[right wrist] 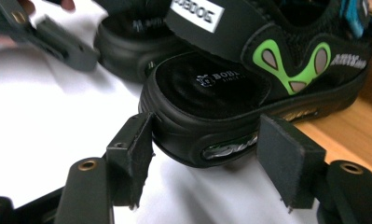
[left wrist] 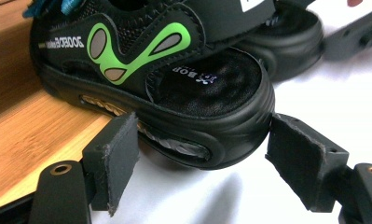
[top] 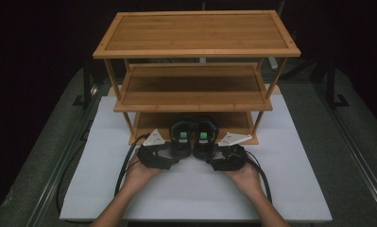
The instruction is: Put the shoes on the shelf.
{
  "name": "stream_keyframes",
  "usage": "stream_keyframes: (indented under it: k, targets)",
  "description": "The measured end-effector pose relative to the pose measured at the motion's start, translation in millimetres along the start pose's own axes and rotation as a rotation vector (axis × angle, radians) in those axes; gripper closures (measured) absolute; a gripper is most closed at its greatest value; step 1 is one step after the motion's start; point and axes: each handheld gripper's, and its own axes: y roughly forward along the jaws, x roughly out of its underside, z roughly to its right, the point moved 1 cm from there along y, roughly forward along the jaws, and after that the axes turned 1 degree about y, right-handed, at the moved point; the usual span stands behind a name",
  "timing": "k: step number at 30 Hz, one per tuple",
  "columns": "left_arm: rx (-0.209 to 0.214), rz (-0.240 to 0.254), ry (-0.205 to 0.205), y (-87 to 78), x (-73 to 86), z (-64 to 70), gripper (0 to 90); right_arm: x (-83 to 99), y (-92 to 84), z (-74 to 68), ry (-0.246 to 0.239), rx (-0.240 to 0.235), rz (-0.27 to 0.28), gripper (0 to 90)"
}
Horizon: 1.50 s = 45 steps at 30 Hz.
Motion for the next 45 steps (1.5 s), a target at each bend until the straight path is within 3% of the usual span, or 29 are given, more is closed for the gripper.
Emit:
stream_keyframes:
  k: [5,17,27,34,36,45]
  targets:
    - [0.013,0.01,-0.023,4.4,-3.1,-8.2,25.1,-3.7,9.6,9.9,0.006,0.011,-0.008,37.2]
    - [-0.024,0.017,-0.043,20.8,-13.5,-24.7,25.6,-16.5,27.4,28.2,0.013,0.06,0.001,41.3]
    - [-0.055,0.02,-0.077,30.7,-20.3,-37.3,28.5,-21.4,37.8,35.9,0.022,0.099,0.019,43.8]
    - [-0.093,0.0,-0.068,36.5,-23.7,-45.7,31.2,-26.4,44.6,41.9,0.027,0.113,0.006,44.4]
    - [-0.091,-0.007,-0.069,37.8,-24.0,-48.4,31.2,-27.2,46.3,43.9,0.013,0.121,-0.005,44.4]
    - [-0.09,-0.004,-0.079,38.7,-23.6,-49.1,31.1,-27.4,50.5,44.0,0.045,0.132,0.009,44.2]
